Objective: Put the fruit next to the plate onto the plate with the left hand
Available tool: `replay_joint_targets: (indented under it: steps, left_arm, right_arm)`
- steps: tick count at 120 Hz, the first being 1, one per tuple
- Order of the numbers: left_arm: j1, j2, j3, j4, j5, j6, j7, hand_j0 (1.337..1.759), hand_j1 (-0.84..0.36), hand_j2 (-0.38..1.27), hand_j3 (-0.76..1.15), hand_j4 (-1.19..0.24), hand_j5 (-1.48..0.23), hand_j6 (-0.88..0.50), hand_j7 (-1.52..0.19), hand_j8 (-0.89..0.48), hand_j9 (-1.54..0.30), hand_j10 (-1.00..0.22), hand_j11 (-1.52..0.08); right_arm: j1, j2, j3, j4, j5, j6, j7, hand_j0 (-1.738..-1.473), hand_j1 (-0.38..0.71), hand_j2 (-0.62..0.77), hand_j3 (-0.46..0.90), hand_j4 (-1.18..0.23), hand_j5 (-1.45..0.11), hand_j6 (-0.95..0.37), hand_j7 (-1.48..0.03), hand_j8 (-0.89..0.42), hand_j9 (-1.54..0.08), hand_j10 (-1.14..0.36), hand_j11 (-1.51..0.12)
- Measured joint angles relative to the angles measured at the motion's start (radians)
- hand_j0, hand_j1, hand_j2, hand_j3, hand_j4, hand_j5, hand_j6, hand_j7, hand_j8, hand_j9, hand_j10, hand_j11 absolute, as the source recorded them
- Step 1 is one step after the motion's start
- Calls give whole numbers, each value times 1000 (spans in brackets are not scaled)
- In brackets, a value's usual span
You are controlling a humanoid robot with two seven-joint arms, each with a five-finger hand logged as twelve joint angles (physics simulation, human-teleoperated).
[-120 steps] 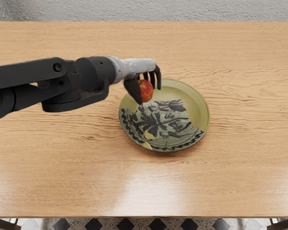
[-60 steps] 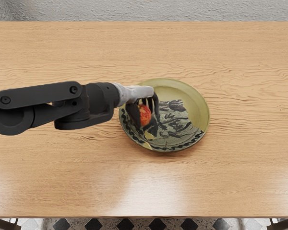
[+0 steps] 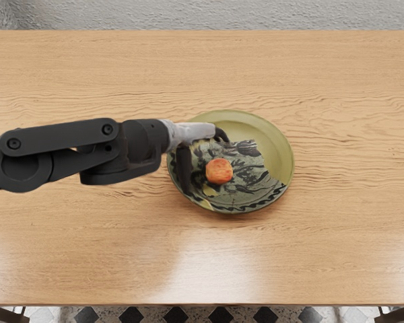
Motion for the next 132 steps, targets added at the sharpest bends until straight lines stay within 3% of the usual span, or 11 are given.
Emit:
replay_joint_targets:
  steps: [26, 41, 68, 84, 110, 132]
  left_arm:
    - [11, 67, -131, 2, -192, -17, 0, 1658, 282, 26, 0, -61, -80, -55, -78, -47, -79, -60, -79]
    - [36, 132, -239, 3, -369, -102, 0, 1658, 313, 14, 0, -34, -44, -31, -42, -26, -43, -33, -43]
    - [39, 321, -316, 56, -673, -353, 0, 1658, 337, 5, 0, -12, -15, -11, -14, -10, -14, -12, -14]
    - [188, 427, -390, 102, -772, -468, 0, 1658, 343, 3, 0, -7, -8, -7, -7, -6, -7, -7, -7]
    - [203, 537, -460, 192, -866, -508, 0, 1658, 347, 1, 0, -3, -3, -3, -3, -3, -3, -3, -3]
    - [254, 538, -467, 271, -954, -512, 0, 1658, 349, 0, 0, -2, -1, -2, -1, -2, -1, -1, -1]
  right_arm:
    - [1, 0, -1, 0, 0, 0, 0, -1658, -333, -3, 0, -13, -17, -13, -17, -13, -17, -13, -17]
    - [1, 0, -1, 0, 0, 0, 0, -1658, -333, -3, 0, -13, -17, -13, -17, -13, -17, -13, -17]
    - [1, 0, -2, 0, 0, 0, 0, -1658, -333, -3, 0, -13, -17, -13, -17, -13, -17, -13, -17]
    - [1, 0, -2, 0, 0, 0, 0, -1658, -333, -3, 0, -13, -17, -13, -17, -13, -17, -13, -17]
    - [0, 0, -3, 0, 0, -3, 1, -1658, -333, -3, 0, -13, -17, -13, -17, -13, -17, -13, -17]
    - [-1, 0, -3, 0, 0, -3, 1, -1658, -333, -3, 0, -13, -17, -13, -17, -13, -17, -13, -17]
